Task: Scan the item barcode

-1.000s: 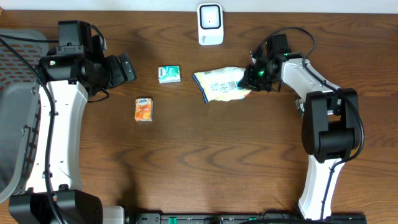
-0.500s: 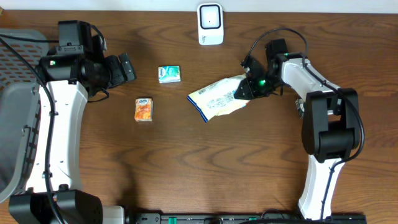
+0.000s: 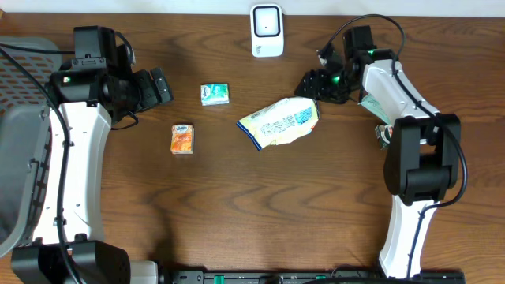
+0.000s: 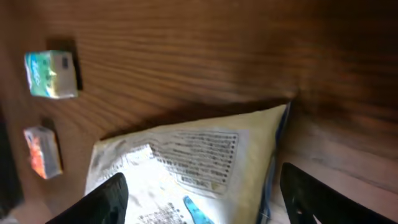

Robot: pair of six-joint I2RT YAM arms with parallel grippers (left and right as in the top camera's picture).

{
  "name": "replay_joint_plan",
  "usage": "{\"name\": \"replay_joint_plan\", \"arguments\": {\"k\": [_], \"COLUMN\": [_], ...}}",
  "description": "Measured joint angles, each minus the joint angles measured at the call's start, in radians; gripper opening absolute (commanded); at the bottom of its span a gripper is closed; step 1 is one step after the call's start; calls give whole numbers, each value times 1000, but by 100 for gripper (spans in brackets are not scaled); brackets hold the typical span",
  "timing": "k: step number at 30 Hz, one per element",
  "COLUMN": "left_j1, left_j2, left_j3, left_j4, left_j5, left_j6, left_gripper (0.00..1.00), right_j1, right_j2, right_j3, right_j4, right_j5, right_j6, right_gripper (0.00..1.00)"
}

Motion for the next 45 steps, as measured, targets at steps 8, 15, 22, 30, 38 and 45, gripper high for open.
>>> {"name": "replay_joint_plan", "arguments": {"k": [8,15,22,30,38,45], "left_j1": [0,0,0,0,0,0], "left_j2": [0,0,0,0,0,0], "left_j3": [0,0,0,0,0,0], "left_j4": [0,0,0,0,0,0], "left_j5": [0,0,0,0,0,0], "left_j6": [0,0,0,0,0,0], "left_gripper": [98,98,98,98,98,98], "right_j1": [16,50,71,20,-63,-73], "right_j2": [83,116,134,128,-151,-278], "right_j3": [1,15,15,12,-6,-3], "right_j4": [13,2,-8,-17,-90,-73], "right_j5": [-56,-115,-143,-224,-360,-592], "right_j6": [91,102,43,-105,-329,-428], "right_gripper": [71,36,1,1,1,1]}}
